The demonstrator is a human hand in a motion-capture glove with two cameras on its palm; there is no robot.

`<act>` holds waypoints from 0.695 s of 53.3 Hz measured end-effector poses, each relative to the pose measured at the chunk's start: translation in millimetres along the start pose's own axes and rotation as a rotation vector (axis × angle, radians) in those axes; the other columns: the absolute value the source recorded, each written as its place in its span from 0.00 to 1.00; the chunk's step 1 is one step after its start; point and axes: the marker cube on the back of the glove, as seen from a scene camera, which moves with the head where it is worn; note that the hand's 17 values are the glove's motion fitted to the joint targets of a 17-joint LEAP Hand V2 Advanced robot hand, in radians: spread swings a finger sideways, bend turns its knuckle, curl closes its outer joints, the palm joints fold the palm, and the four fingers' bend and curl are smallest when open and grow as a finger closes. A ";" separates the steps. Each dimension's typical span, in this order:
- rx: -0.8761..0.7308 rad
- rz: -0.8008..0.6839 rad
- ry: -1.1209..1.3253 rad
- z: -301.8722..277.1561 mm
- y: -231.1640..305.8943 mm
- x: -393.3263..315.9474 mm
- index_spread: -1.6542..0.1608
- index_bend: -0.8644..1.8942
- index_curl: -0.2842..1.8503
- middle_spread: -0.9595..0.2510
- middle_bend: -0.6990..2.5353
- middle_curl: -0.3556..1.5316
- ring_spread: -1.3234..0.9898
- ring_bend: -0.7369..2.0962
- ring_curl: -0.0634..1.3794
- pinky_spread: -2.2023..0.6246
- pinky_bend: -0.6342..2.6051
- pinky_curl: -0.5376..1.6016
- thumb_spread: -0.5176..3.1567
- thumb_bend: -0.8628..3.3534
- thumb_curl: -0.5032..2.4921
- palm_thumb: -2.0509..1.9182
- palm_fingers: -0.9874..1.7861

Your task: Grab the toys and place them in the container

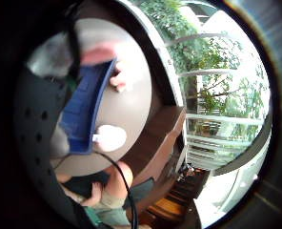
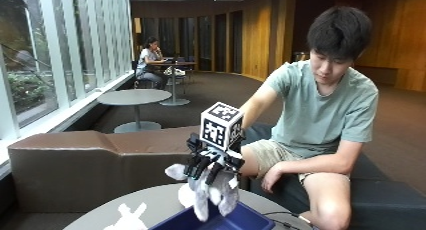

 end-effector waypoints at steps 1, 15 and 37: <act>-0.028 -0.009 -0.007 -0.3 -1.9 -1.9 0.68 0.43 0.62 0.53 0.35 0.49 0.42 0.55 0.47 0.66 0.60 0.48 0.34 0.22 0.48 0.65 0.45; 0.023 0.032 -0.087 -30.5 18.7 42.9 0.76 0.31 0.43 0.78 0.26 0.41 0.54 0.41 0.35 0.76 0.61 0.46 0.43 0.19 0.37 0.54 0.24; -0.071 0.197 -0.281 79.7 86.4 190.9 0.78 0.34 0.29 0.80 0.26 0.36 0.58 0.37 0.32 0.79 0.55 0.42 0.46 0.20 0.32 0.53 0.27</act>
